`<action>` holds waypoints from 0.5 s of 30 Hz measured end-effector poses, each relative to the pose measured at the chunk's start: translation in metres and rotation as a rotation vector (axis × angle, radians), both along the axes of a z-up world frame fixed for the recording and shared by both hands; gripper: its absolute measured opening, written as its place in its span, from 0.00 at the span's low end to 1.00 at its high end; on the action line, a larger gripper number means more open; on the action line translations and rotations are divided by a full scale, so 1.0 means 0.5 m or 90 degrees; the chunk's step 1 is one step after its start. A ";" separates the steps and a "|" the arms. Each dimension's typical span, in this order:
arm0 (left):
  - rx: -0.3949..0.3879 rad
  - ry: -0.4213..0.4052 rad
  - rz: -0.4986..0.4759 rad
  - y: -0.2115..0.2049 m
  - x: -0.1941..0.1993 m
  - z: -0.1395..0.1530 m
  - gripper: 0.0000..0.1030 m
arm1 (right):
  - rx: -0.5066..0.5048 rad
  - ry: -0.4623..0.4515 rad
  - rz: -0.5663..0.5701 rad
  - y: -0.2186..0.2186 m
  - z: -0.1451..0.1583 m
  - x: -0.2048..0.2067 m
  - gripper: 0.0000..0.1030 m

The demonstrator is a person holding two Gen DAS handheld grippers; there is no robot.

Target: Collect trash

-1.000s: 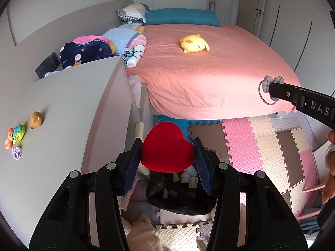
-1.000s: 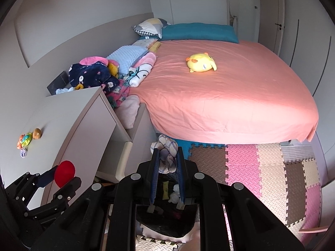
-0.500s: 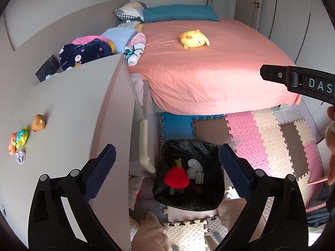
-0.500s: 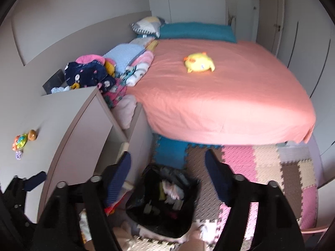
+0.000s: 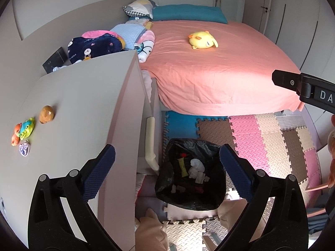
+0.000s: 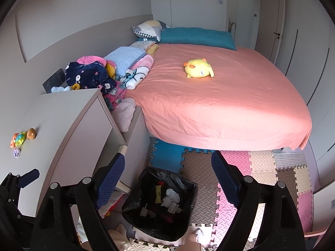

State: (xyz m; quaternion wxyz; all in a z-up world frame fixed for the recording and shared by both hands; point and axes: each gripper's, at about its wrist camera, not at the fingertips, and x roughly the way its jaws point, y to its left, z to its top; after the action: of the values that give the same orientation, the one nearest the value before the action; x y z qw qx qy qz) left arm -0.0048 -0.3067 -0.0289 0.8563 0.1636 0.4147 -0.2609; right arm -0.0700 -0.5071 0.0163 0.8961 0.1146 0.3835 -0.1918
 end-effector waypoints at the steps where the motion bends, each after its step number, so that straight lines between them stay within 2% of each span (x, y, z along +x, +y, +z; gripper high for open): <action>1: -0.001 -0.001 0.001 0.002 0.000 0.001 0.94 | 0.000 -0.001 0.001 0.003 0.001 0.001 0.82; 15: -0.012 0.001 0.045 0.078 0.023 0.003 0.94 | 0.009 -0.010 0.041 0.073 -0.007 0.036 0.82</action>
State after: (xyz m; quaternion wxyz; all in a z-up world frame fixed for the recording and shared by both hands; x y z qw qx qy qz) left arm 0.0065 -0.2676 -0.0272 0.8660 0.1403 0.4185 -0.2348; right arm -0.0520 -0.4705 0.0127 0.9041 0.1100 0.3811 -0.1588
